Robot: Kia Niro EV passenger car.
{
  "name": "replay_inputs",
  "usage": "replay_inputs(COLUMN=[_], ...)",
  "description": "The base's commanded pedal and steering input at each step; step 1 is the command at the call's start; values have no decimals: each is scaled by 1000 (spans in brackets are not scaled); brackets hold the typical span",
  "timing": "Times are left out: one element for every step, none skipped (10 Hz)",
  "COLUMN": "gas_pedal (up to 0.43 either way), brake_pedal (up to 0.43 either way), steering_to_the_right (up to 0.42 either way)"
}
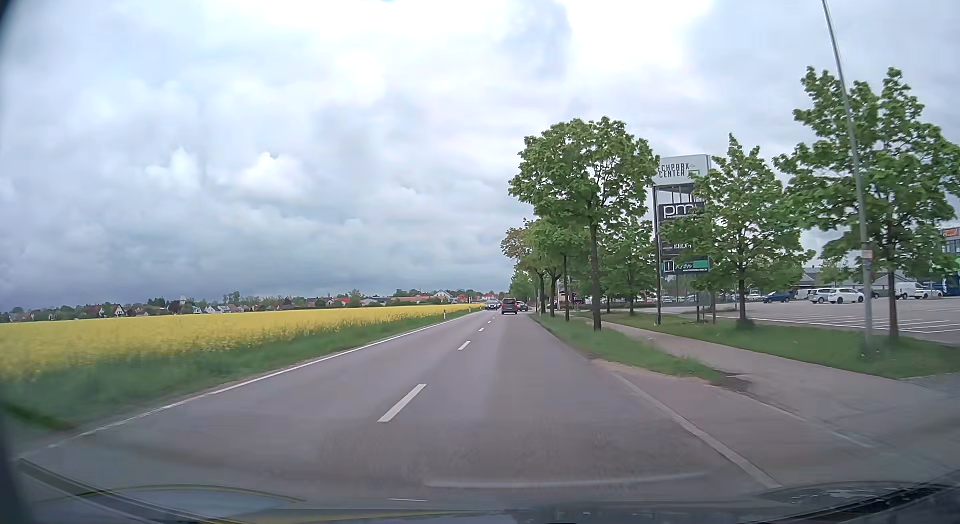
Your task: Follow the waypoints while adhering to traffic rules and regulations
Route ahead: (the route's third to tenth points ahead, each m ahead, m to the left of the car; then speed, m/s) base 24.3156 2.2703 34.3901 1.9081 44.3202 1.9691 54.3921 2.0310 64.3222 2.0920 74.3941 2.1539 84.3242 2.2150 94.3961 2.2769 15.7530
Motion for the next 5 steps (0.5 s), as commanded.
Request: replay_inputs(gas_pedal=[138,110,59,59,59], brake_pedal=[6,12,12,12,12], steering_to_the_right=[-1,-1,-1,-1,-1])
